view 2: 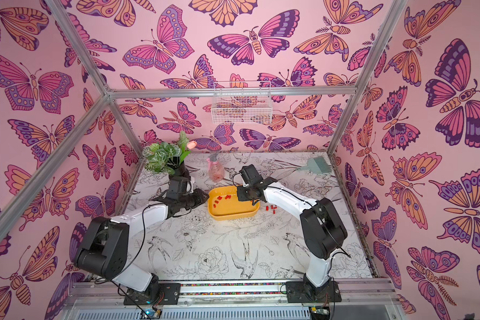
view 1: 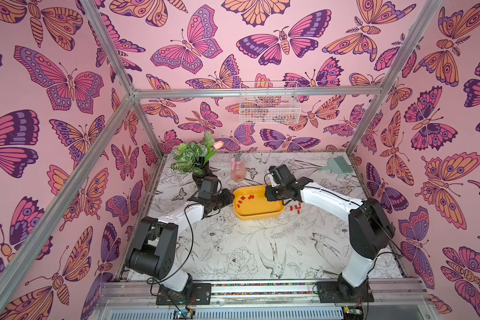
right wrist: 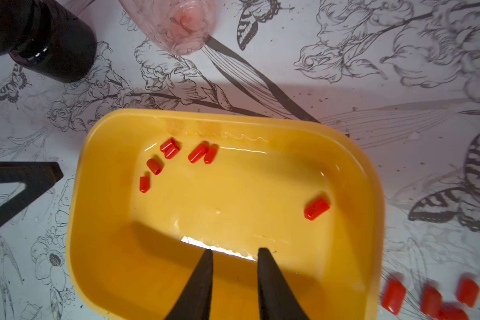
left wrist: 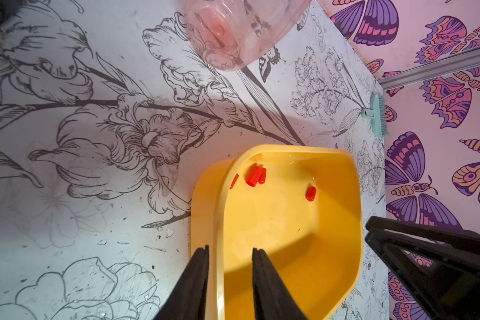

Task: Take the screw protection sleeves out of the storage box
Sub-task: Pick up the screw protection sleeve from the storage box.

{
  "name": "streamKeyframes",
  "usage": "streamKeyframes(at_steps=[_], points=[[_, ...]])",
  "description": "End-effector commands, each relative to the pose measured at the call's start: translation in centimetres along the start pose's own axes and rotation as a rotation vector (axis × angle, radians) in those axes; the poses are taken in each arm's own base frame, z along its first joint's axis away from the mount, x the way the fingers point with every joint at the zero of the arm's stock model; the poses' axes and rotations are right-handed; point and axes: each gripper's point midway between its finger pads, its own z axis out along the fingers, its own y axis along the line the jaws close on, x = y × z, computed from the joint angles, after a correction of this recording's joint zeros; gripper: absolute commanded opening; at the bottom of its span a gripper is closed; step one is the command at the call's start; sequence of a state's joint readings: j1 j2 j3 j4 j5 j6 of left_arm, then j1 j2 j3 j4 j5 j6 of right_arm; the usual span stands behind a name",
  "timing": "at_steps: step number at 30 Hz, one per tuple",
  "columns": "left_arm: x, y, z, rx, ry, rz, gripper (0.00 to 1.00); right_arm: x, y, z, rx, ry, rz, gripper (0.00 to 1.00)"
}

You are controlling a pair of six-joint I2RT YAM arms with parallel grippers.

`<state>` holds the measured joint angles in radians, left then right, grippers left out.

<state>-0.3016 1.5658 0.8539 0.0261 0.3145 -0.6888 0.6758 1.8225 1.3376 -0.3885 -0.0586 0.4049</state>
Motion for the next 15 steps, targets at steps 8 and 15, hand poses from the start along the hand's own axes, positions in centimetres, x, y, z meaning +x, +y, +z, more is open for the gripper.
streamKeyframes(at_steps=[8, 15], points=[[-0.2, -0.4, 0.2, 0.016, 0.005, 0.006, 0.32, -1.2, 2.5, 3.5, -0.107, 0.011, 0.077, 0.3], [-0.2, -0.4, 0.2, 0.018, 0.005, 0.007, 0.32, -0.9, 2.8, 5.7, -0.114, 0.038, 0.105, 0.28]])
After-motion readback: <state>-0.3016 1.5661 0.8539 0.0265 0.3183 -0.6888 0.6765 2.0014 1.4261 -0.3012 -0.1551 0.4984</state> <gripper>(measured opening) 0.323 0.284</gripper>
